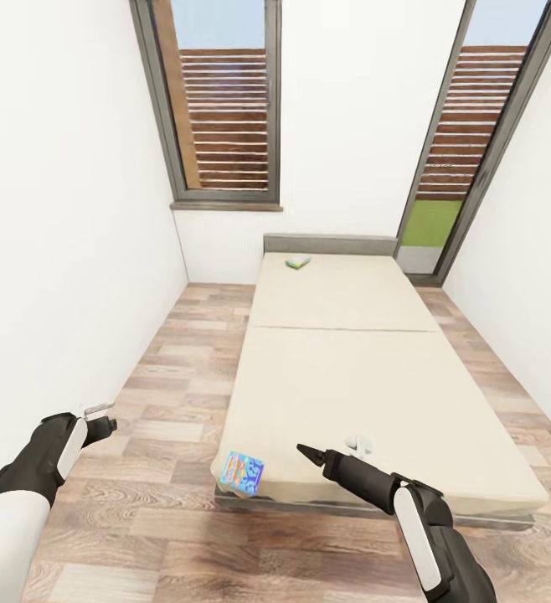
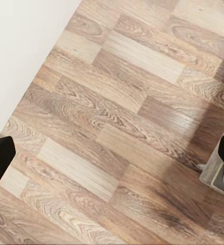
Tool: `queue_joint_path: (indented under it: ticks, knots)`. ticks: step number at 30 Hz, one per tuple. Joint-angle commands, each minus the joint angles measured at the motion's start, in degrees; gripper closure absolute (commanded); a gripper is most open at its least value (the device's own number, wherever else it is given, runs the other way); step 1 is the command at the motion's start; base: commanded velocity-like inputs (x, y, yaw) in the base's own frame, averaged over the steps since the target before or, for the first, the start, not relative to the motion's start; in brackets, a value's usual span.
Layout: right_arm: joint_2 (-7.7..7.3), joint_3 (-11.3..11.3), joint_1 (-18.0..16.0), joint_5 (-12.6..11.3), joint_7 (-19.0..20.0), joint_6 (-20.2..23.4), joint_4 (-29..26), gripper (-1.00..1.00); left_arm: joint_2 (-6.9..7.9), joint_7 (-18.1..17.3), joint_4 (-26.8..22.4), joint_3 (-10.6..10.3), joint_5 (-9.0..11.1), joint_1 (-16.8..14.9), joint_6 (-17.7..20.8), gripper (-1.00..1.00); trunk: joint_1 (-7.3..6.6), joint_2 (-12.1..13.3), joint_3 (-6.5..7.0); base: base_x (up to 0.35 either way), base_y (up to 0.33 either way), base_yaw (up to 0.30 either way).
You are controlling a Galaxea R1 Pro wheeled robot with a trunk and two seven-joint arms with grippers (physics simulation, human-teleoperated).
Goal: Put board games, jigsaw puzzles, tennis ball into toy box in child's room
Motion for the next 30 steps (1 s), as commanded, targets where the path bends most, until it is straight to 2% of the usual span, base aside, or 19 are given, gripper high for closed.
queue_joint_path:
  ticks: [1, 30]
  knots:
    - [0.06, -0.18, -0.06, -0.08, 0.16, 0.4, -0.02, -1.0, 0.0, 0.4, -0.07, 0.0, 0.61, -0.03, 0.24, -1.0, 0.03, -0.09, 0.0, 0.0, 0.0, 0.0]
    - [0.06, -0.12, -0.03, -0.02, 0.16, 0.35, 0.12, -1.0, -0.06, 0.4, -0.07, 0.0, 0.61, -0.03, 0.15, -1.0, 0.03, -0.09, 2.75, 0.0, 0.0, 0.0]
